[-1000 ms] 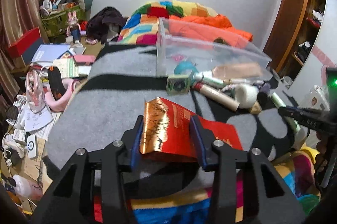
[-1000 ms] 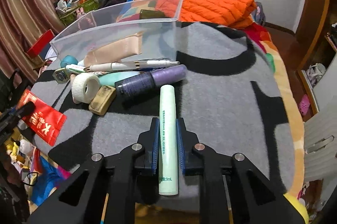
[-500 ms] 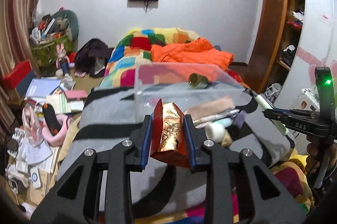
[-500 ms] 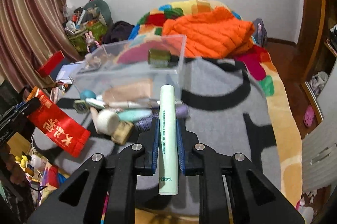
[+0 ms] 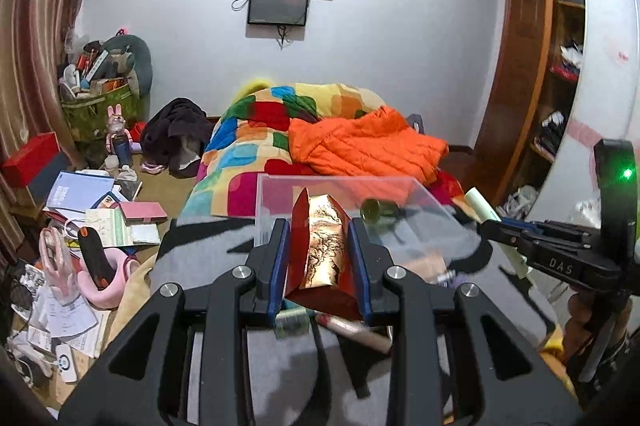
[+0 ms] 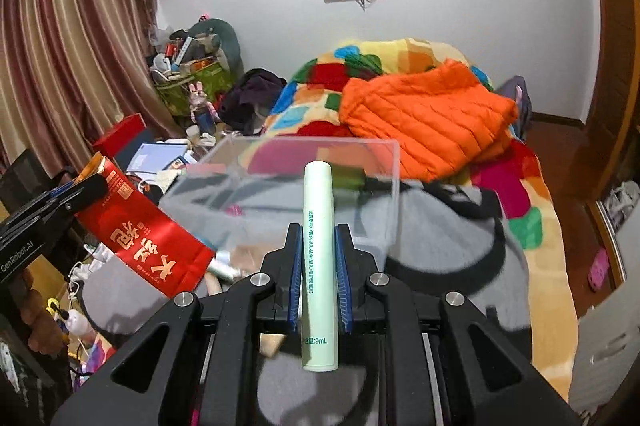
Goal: Organize objects
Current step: 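Drop the red box and white tube into the clear box with both grippers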
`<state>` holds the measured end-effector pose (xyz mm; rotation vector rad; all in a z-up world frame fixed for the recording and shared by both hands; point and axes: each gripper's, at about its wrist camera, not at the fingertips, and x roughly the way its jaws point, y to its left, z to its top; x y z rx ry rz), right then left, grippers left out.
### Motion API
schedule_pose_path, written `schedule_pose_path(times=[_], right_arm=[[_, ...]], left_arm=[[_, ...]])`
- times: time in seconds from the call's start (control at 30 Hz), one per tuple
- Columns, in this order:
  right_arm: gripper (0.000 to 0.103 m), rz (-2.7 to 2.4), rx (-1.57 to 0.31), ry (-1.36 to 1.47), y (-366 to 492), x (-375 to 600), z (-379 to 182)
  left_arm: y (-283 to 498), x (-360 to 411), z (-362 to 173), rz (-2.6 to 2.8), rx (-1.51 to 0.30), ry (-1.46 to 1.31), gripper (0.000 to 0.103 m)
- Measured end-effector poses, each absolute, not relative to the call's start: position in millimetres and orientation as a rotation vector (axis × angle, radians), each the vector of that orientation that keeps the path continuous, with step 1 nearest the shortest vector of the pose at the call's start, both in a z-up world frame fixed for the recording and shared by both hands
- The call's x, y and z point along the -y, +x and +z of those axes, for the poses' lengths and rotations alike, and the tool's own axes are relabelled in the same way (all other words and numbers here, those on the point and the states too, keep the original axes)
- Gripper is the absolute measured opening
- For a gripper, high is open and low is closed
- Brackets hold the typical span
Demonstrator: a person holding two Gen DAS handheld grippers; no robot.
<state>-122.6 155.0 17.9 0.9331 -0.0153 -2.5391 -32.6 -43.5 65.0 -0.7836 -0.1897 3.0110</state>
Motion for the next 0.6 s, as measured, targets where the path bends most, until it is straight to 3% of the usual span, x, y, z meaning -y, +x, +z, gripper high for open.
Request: schedule_pose_path(times=[0.6], right_arm=[[0.014, -2.513, -0.064, 1.139, -220.6, -119.3, -24.3]], left_arm=[[-120.7, 69.4, 32.6, 3.031, 0.403, -0.941, 0.030]])
